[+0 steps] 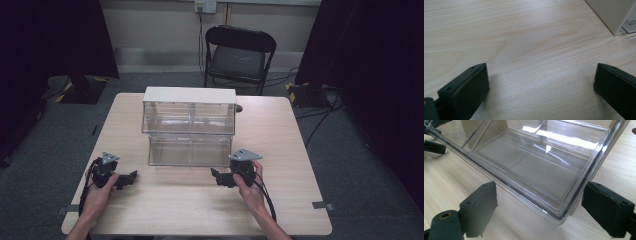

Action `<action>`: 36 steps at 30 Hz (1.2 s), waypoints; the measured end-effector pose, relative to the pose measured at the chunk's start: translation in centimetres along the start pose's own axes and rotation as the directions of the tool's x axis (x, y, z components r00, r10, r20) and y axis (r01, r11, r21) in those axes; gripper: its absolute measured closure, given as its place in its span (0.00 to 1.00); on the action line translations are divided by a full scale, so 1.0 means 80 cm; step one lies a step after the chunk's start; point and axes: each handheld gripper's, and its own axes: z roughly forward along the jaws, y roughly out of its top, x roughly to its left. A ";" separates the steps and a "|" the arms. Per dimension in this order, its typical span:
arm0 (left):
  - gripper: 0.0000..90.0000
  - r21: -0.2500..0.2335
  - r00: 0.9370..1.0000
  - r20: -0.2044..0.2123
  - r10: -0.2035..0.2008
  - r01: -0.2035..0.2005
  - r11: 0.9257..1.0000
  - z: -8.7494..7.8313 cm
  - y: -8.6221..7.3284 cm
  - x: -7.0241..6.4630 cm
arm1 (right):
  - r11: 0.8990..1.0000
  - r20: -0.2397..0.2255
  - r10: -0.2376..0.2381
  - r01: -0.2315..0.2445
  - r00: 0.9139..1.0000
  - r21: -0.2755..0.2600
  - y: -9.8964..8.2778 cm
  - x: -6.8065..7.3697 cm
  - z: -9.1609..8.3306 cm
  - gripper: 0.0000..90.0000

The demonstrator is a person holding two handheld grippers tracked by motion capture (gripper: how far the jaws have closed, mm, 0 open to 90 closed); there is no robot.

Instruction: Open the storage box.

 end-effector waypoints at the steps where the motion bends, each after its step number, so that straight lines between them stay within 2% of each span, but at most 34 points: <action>1: 0.00 0.000 1.000 0.000 0.000 0.000 1.000 0.000 0.000 0.000 | 1.000 0.000 0.001 -0.001 1.000 -0.001 0.000 0.000 0.000 0.14; 36: 0.00 0.000 1.000 0.000 0.002 -0.002 1.000 0.000 0.000 0.000 | 0.999 -0.006 -0.018 0.018 1.000 -0.029 0.006 -0.001 -0.008 0.13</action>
